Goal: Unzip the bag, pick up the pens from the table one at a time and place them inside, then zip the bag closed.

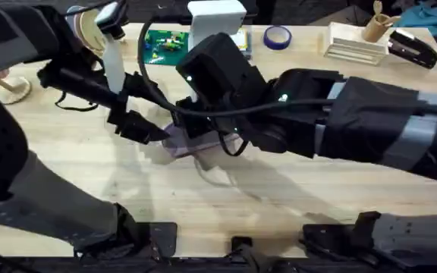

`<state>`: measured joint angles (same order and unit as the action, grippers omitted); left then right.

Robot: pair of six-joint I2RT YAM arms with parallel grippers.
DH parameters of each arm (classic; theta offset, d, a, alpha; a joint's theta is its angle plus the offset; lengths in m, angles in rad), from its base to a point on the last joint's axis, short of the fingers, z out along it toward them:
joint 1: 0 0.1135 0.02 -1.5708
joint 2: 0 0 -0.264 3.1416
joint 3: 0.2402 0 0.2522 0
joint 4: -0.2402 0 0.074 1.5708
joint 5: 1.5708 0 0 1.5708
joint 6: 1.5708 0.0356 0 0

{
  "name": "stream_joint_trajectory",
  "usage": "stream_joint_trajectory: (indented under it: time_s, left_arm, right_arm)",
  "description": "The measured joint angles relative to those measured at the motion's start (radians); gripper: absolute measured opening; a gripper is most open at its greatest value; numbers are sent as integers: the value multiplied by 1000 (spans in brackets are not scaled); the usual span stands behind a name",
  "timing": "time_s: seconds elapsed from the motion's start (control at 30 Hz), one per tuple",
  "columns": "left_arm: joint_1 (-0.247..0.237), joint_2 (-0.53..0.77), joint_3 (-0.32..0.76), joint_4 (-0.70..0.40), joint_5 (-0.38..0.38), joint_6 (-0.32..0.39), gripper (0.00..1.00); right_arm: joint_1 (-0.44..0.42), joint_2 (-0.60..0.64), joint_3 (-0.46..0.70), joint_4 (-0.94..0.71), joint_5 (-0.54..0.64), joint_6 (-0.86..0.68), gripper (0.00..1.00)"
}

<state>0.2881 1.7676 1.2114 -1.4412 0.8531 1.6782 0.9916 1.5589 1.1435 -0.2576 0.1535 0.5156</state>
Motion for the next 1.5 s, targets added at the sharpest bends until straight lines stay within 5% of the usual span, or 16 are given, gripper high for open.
stream_joint_trajectory:
  time_s: [0.37,0.43,0.57,0.63,1.5]
  left_arm:
    - [-95,23,0,41,14,-5,988]
    - [-104,23,0,43,11,-8,792]
    - [-107,23,0,44,10,-9,203]
    - [-107,23,0,44,10,-11,64]
    - [-115,23,0,46,33,-11,43]
  right_arm:
    - [-5,0,0,0,0,0,30]
    - [-5,0,0,0,0,0,30]
    - [-5,0,0,0,0,-6,30]
    - [-5,0,0,0,0,-12,29]
    - [-188,-8,0,-139,-98,-19,29]
